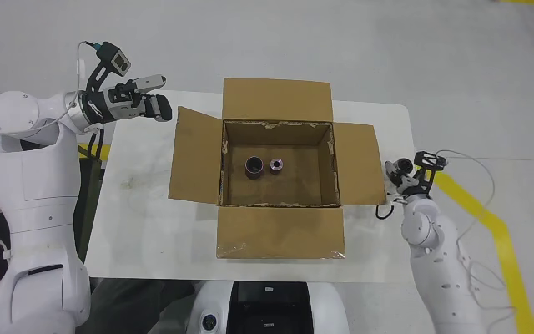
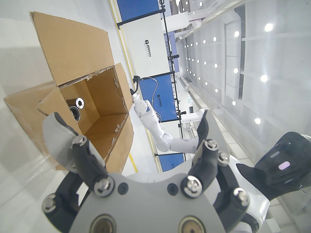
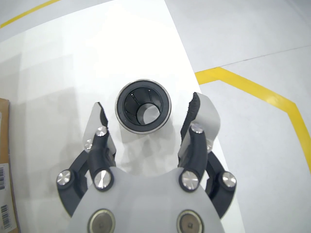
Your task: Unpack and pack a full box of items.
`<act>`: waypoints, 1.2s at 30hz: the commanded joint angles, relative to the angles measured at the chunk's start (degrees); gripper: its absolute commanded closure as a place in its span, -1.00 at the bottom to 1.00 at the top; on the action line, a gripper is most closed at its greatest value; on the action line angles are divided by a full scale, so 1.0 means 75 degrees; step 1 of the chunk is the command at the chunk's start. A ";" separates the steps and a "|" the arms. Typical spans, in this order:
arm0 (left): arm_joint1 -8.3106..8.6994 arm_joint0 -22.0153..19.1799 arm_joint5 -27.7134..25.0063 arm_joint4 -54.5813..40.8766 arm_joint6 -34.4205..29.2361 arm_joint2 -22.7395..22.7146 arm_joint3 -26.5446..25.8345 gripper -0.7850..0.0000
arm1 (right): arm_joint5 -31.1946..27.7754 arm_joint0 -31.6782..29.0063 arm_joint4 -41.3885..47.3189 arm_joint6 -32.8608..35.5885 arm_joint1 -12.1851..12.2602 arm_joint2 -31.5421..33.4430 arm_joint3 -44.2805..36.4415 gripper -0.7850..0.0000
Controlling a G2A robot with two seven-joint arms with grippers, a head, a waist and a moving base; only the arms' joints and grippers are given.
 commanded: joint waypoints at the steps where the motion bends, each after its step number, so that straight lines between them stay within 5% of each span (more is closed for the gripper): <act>1: 0.0000 0.0000 0.0000 0.0000 0.0000 0.0000 0.0000 -1.00 | 0.0033 -0.0077 -0.0002 -0.0018 0.0009 0.0075 -0.0129 -1.00; 21: 0.0000 0.0000 0.0000 0.0000 0.0000 0.0000 0.0000 -1.00 | 0.0253 -0.0915 0.0283 -0.0370 0.0088 0.1113 -0.2436 -1.00; 36: 0.0000 0.0000 0.0000 0.0000 0.0000 0.0000 0.0000 -1.00 | -0.0102 -0.2295 -0.0998 -0.0372 0.0066 0.0431 -0.4811 -1.00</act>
